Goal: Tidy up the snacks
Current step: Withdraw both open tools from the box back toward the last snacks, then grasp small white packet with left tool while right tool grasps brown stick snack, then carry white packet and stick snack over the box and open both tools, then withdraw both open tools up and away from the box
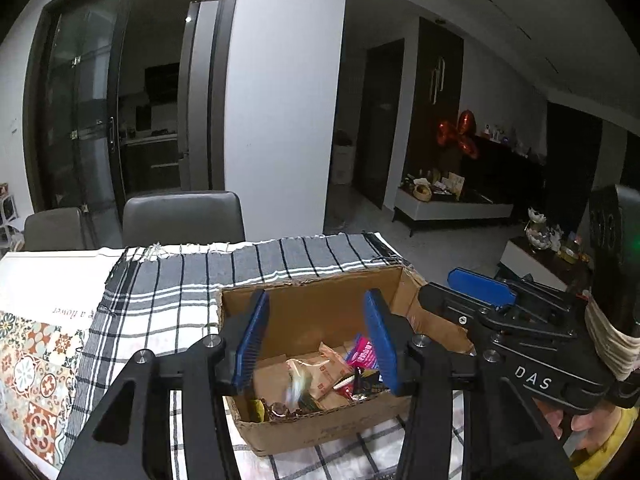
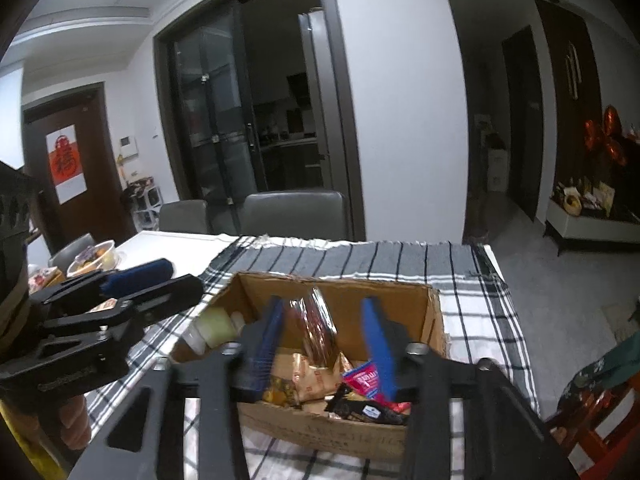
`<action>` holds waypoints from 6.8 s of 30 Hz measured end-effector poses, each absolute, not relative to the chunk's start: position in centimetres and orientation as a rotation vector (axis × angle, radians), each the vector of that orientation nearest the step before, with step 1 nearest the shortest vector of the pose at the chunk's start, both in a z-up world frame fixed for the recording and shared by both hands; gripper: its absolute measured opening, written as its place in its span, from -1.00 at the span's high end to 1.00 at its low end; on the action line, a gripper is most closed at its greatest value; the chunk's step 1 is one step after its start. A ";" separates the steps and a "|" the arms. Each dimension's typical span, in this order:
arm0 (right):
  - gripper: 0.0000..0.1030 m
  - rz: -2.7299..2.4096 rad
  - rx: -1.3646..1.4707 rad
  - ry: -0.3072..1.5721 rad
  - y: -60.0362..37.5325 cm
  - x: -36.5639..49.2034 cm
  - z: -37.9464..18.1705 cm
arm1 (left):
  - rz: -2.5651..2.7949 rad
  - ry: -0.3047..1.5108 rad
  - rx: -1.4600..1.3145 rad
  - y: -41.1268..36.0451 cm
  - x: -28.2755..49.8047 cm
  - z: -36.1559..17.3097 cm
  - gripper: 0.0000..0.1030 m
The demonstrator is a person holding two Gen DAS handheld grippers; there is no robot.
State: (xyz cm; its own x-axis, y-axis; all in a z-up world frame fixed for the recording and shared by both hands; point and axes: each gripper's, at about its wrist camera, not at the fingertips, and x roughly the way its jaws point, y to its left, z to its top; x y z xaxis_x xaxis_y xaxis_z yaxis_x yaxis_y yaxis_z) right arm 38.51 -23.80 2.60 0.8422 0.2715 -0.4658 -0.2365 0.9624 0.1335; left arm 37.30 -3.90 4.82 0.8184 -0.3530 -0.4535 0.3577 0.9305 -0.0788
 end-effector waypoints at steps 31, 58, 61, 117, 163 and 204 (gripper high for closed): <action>0.15 0.486 -0.101 0.635 -22.7 30.4 -2.4 | -0.073 0.650 -0.117 -3.4 24.0 -1.1 0.06; 0.17 0.836 -0.361 0.728 -22.3 32.9 -12.1 | 0.194 0.821 -0.199 -7.1 25.0 -13.1 0.07; 0.21 0.852 -0.349 0.746 -22.3 33.3 -12.8 | 0.193 0.836 -0.211 -7.1 25.6 -13.7 0.07; 0.54 0.601 -0.052 0.814 -20.8 28.6 -9.9 | -0.071 0.771 -0.242 -3.9 23.6 -9.3 0.58; 0.54 0.368 0.044 0.471 -22.1 30.8 5.8 | -0.293 0.474 -0.039 -3.4 30.0 8.1 0.58; -0.13 0.173 0.038 0.537 -23.9 31.4 4.7 | -0.174 0.464 0.068 -4.3 30.2 7.6 -0.74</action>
State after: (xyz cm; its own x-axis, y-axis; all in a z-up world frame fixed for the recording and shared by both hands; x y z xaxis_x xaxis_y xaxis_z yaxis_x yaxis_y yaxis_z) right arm 31.40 -23.90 4.67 0.8450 0.1744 -0.5056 -0.1544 0.9846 0.0817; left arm 30.17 -4.29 7.56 0.8797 -0.1511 -0.4508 0.1822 0.9829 0.0260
